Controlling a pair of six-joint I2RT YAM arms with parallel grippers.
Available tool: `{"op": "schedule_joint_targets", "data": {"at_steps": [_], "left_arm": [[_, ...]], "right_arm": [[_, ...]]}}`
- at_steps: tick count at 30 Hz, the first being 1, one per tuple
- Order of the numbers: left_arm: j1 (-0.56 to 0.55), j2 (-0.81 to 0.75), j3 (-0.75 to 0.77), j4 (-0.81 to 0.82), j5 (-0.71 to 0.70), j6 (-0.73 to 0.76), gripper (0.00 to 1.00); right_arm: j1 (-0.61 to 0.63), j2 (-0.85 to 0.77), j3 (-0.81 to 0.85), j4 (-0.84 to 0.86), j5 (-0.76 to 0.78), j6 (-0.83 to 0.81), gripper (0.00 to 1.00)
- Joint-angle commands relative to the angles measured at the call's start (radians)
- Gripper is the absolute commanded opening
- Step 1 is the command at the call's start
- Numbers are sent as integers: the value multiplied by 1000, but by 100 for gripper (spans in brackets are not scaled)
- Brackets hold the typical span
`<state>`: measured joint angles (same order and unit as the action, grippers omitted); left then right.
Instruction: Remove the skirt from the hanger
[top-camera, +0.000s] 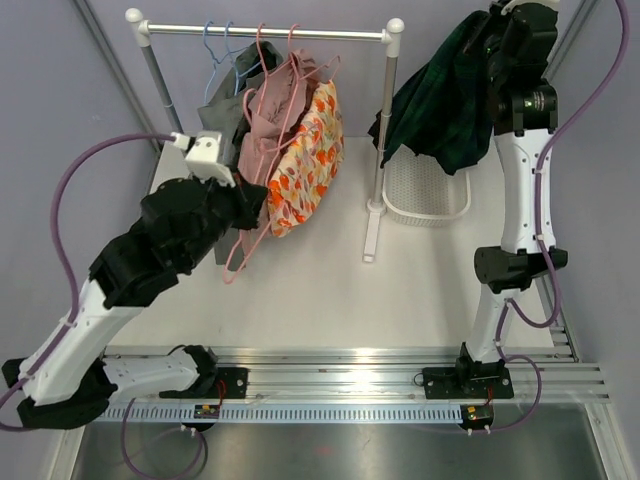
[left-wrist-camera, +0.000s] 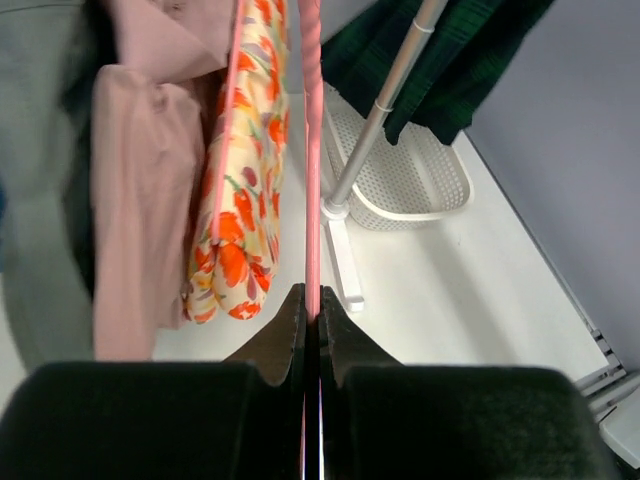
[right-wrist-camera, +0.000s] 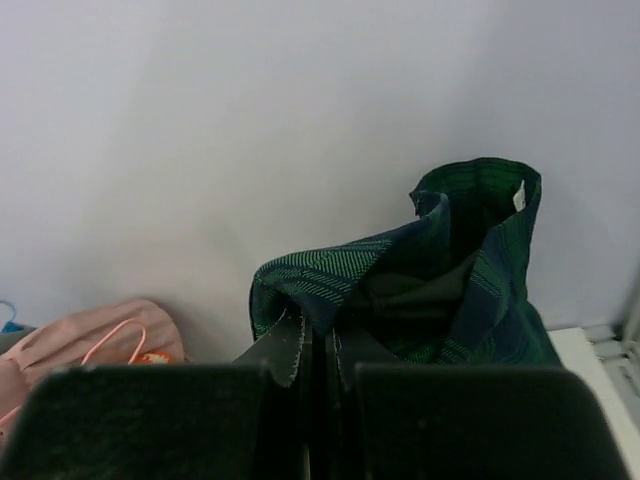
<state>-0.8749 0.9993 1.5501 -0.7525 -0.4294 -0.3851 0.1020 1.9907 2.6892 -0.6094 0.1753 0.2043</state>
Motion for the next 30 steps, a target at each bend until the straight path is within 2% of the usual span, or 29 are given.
{"op": "schedule_joint_targets", "data": {"at_steps": [1, 5, 6, 8, 9, 10, 12, 14, 18, 21, 25, 30], "left_arm": [[-19, 85, 96, 96, 26, 37, 0], [-21, 220, 189, 127, 18, 49, 0], [-21, 248, 209, 127, 8, 52, 0], [-21, 323, 279, 122, -2, 63, 0], [-21, 347, 304, 128, -3, 69, 0], [-21, 372, 332, 128, -6, 75, 0], [-19, 455, 427, 119, -18, 89, 0], [-15, 511, 502, 98, -28, 103, 0], [20, 649, 689, 68, -37, 129, 0], [68, 754, 821, 68, -3, 135, 0], [138, 880, 939, 114, 70, 115, 0], [209, 958, 950, 208, 221, 80, 0]], "right_arm": [[-2, 45, -11, 160, -134, 73, 0], [-4, 10, -289, 255, -131, 84, 0], [-2, -22, -445, 285, -110, 86, 0], [-4, -49, -587, 344, -58, 98, 0], [-4, -56, -683, 339, -45, 101, 0], [-7, -49, -704, 309, -45, 119, 0], [-15, 2, -726, 180, -77, 130, 62], [-15, -1, -782, 136, -79, 164, 99], [-15, -217, -1159, 285, -131, 248, 99], [-12, -375, -1345, 368, -239, 320, 100], [40, -550, -1500, 378, -280, 314, 99], [87, -759, -1634, 355, -286, 284, 99]]}}
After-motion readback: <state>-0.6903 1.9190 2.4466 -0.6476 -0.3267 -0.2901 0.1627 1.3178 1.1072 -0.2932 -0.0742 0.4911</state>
